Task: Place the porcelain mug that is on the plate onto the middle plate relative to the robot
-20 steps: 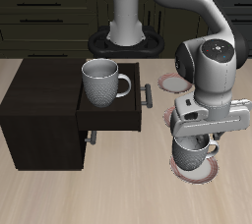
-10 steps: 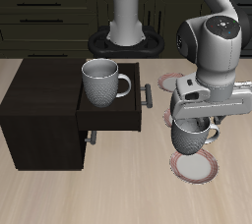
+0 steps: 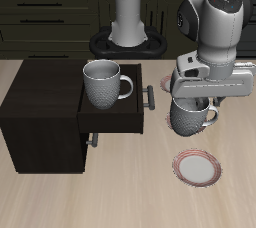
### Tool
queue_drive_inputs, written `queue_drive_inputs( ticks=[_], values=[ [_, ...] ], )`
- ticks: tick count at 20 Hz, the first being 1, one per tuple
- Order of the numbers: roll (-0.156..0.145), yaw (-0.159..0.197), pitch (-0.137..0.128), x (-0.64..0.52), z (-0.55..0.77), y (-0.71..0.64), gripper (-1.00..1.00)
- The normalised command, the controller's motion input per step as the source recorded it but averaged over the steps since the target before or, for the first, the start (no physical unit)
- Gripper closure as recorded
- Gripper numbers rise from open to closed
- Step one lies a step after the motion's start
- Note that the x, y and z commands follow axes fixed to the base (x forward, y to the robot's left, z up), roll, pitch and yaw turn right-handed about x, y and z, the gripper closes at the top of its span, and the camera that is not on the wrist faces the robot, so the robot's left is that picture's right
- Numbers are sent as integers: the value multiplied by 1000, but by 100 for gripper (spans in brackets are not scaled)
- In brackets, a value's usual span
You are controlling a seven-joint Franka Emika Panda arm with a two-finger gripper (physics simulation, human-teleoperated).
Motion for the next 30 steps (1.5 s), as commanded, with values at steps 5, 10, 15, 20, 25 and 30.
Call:
queue_drive_inputs(
  ticks=[5,10,15,20,25,30],
  values=[
    [-42,-16,5,-565,-71,-91,100],
    [30,12,-9,-566,-166,9,100],
    [34,8,-11,-316,-39,27,100],
    [33,2,9,-271,-175,45,100],
    [32,-7,32,-38,-160,98,100],
    [-4,-7,47,174,-195,59,100]
  ],
)
